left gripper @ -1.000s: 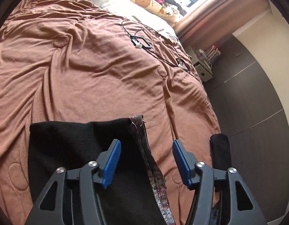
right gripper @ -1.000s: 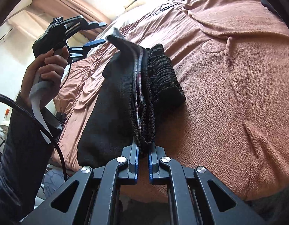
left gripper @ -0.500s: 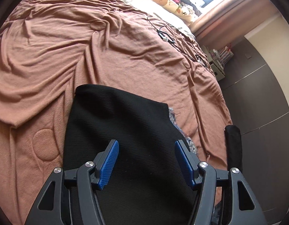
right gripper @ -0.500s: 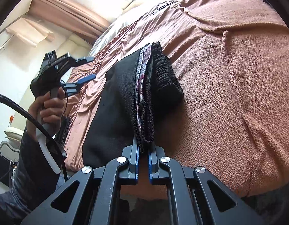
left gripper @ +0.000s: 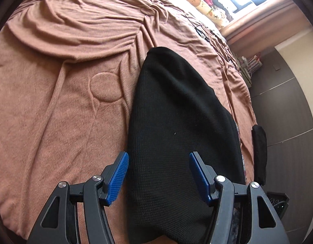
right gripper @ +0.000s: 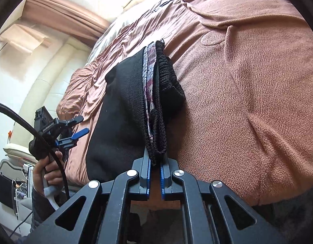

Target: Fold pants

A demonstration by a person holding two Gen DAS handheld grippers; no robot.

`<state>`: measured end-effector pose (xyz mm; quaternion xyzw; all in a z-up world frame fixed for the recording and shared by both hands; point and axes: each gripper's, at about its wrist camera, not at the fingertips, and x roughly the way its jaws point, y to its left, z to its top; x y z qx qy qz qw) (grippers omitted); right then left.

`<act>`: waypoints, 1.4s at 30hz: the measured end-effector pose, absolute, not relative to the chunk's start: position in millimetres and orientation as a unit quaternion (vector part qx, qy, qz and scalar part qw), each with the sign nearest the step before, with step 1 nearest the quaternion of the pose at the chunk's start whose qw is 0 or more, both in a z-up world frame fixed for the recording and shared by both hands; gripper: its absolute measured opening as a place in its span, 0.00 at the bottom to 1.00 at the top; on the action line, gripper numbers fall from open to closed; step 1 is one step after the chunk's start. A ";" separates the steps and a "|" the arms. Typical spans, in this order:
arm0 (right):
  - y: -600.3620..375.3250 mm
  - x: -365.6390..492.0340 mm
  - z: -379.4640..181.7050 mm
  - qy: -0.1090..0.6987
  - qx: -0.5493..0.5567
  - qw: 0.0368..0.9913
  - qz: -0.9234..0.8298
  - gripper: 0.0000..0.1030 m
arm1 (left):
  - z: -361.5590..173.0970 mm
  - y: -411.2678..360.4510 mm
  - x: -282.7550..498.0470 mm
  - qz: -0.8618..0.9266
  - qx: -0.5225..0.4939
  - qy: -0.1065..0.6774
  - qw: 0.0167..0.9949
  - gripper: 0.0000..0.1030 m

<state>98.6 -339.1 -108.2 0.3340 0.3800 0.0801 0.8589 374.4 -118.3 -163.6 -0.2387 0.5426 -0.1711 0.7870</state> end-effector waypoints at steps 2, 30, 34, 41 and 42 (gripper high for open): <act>-339.5 96.4 -106.7 0.383 0.333 0.858 0.073 0.06 | -170.2 -115.1 367.3 -0.172 -0.247 0.546 0.782 0.62; -331.2 147.9 -27.0 0.380 0.196 0.902 0.065 0.38 | -193.5 -109.2 339.4 -0.175 -0.272 0.530 0.784 0.62; -331.2 180.1 -27.7 0.393 0.199 0.895 0.073 0.38 | -192.7 -109.3 340.4 -0.174 -0.272 0.530 0.785 0.56; -329.9 229.3 -34.8 0.408 0.208 0.884 0.091 0.38 | -194.8 -106.7 345.7 -0.169 -0.283 0.528 0.783 0.52; -329.2 236.4 -36.2 0.410 0.208 0.883 0.092 0.38 | -195.5 -106.0 346.0 -0.167 -0.285 0.528 0.782 0.52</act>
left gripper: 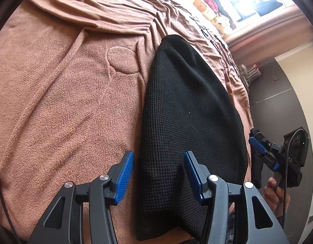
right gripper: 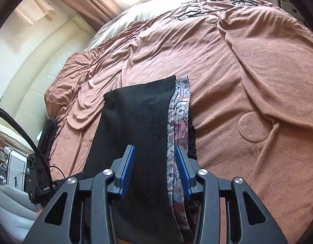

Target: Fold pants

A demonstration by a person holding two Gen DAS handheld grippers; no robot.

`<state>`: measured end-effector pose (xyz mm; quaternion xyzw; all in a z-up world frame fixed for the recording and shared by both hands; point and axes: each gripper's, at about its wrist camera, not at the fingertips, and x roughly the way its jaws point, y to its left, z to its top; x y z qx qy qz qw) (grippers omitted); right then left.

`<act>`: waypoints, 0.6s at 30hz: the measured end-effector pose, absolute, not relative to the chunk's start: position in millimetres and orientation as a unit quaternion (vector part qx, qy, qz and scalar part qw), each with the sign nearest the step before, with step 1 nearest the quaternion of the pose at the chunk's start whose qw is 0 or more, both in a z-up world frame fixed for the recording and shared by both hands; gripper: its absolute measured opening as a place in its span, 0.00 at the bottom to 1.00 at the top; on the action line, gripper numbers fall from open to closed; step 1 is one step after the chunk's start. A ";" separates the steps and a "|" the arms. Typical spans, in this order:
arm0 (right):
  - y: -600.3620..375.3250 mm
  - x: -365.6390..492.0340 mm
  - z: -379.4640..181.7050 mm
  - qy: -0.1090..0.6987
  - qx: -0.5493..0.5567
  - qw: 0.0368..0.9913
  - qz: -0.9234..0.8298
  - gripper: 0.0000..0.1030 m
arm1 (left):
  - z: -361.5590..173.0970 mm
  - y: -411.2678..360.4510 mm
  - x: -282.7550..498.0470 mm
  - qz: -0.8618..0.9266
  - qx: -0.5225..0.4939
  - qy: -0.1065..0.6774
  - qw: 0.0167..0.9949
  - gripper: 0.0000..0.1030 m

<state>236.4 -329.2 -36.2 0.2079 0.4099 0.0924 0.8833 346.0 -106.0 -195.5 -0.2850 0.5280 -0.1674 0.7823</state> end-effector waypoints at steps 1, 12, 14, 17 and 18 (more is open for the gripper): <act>-328.8 242.7 -37.4 0.412 0.207 0.883 0.093 0.38 | -196.1 -105.7 346.5 -0.167 -0.287 0.528 0.782 0.52; -325.6 297.1 -51.4 0.431 0.212 0.872 0.092 0.38 | -198.7 -105.8 350.5 -0.173 -0.286 0.529 0.780 0.52; -327.7 301.3 -53.1 0.429 0.232 0.867 0.105 0.38 | -199.5 -105.4 351.3 -0.173 -0.288 0.529 0.779 0.52; -332.7 303.3 -53.2 0.416 0.260 0.862 0.131 0.38 | -199.7 -105.2 352.2 -0.174 -0.288 0.529 0.779 0.52; -335.5 303.6 -55.6 0.413 0.266 0.860 0.136 0.38 | -199.9 -105.1 352.3 -0.174 -0.288 0.529 0.779 0.52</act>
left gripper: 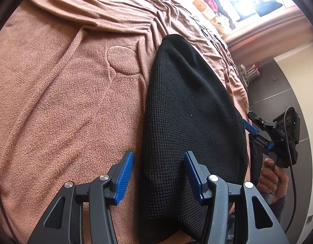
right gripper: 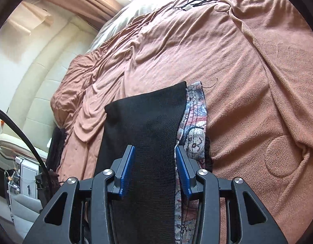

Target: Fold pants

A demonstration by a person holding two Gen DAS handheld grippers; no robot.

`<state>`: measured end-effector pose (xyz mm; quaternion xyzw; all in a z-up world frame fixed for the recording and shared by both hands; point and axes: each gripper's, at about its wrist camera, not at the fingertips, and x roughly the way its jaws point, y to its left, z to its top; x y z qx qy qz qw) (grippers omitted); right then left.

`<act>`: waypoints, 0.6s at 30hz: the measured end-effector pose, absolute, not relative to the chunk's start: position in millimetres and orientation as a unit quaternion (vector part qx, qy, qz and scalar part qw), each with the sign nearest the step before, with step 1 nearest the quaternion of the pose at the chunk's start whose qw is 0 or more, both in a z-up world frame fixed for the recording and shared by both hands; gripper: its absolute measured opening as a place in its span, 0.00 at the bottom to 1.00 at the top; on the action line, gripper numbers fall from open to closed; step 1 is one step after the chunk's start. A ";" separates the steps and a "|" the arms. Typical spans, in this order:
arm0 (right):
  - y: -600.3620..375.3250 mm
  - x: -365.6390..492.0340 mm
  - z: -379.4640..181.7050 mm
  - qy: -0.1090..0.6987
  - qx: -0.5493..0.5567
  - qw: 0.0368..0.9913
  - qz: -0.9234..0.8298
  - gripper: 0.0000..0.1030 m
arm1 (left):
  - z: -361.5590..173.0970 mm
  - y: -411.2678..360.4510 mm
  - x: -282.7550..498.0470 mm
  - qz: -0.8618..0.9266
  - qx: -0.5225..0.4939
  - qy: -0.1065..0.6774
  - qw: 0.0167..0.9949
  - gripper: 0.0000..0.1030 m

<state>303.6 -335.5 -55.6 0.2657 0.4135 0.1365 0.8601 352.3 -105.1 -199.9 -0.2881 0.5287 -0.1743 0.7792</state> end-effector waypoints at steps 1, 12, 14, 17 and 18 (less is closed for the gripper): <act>-337.9 304.8 -59.0 0.415 0.270 0.858 0.139 0.38 | -200.2 -105.0 352.3 -0.174 -0.289 0.529 0.779 0.52; -313.6 320.4 -55.7 0.454 0.177 0.870 0.074 0.02 | -199.3 -107.9 351.9 -0.175 -0.282 0.531 0.780 0.52; -309.7 316.3 -47.0 0.447 0.155 0.879 0.064 0.02 | -199.1 -109.6 351.8 -0.176 -0.280 0.531 0.780 0.52; -309.1 305.8 -36.0 0.437 0.147 0.886 0.058 0.01 | -198.7 -112.0 350.3 -0.179 -0.276 0.532 0.780 0.52; -309.3 301.1 -33.2 0.434 0.140 0.888 0.053 0.01 | -198.7 -112.8 350.3 -0.180 -0.275 0.532 0.780 0.52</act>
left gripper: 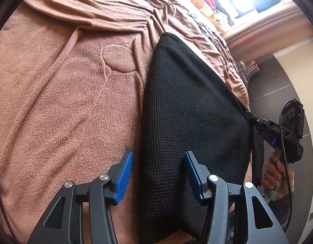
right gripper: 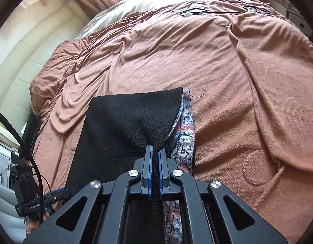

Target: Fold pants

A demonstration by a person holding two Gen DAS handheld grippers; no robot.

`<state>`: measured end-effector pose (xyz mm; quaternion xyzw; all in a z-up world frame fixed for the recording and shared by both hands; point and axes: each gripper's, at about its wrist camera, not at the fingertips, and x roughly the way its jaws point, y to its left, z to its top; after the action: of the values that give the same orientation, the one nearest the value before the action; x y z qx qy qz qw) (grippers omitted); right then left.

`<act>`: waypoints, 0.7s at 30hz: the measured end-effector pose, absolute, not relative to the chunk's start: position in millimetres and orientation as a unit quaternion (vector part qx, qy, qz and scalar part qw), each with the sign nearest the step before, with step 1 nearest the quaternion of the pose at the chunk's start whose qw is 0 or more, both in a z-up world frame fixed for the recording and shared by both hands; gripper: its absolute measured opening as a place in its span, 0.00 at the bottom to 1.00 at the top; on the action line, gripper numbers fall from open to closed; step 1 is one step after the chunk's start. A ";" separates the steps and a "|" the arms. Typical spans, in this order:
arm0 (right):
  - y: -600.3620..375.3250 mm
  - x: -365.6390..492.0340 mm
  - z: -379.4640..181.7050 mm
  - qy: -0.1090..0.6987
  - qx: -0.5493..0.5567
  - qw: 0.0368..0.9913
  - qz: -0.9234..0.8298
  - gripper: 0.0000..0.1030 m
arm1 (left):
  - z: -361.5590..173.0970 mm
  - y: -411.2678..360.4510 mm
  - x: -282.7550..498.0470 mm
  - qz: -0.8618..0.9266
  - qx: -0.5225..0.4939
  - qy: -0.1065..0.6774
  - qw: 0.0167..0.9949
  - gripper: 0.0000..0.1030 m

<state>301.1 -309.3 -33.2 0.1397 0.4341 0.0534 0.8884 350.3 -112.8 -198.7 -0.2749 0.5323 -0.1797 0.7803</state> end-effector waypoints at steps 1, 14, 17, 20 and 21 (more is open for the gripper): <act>-309.1 298.2 -31.5 0.433 0.133 0.890 0.050 0.01 | -198.9 -113.4 350.3 -0.181 -0.274 0.533 0.780 0.52; -310.0 285.3 -38.7 0.428 0.115 0.896 0.018 0.01 | -201.8 -119.3 348.4 -0.199 -0.277 0.537 0.772 0.52; -307.1 291.6 -40.0 0.430 0.091 0.898 0.008 0.01 | -201.8 -120.5 347.7 -0.203 -0.277 0.538 0.769 0.52; -308.7 296.7 -41.3 0.437 0.094 0.895 -0.004 0.01 | -202.1 -122.5 348.2 -0.208 -0.276 0.540 0.768 0.52; -308.9 297.8 -41.7 0.438 0.094 0.894 -0.007 0.01 | -202.5 -123.2 348.3 -0.208 -0.276 0.540 0.767 0.50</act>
<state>297.8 -308.9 -41.7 0.0937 0.4381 -0.0072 0.8940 348.3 -123.2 -202.5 -0.2755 0.5401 -0.2083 0.7675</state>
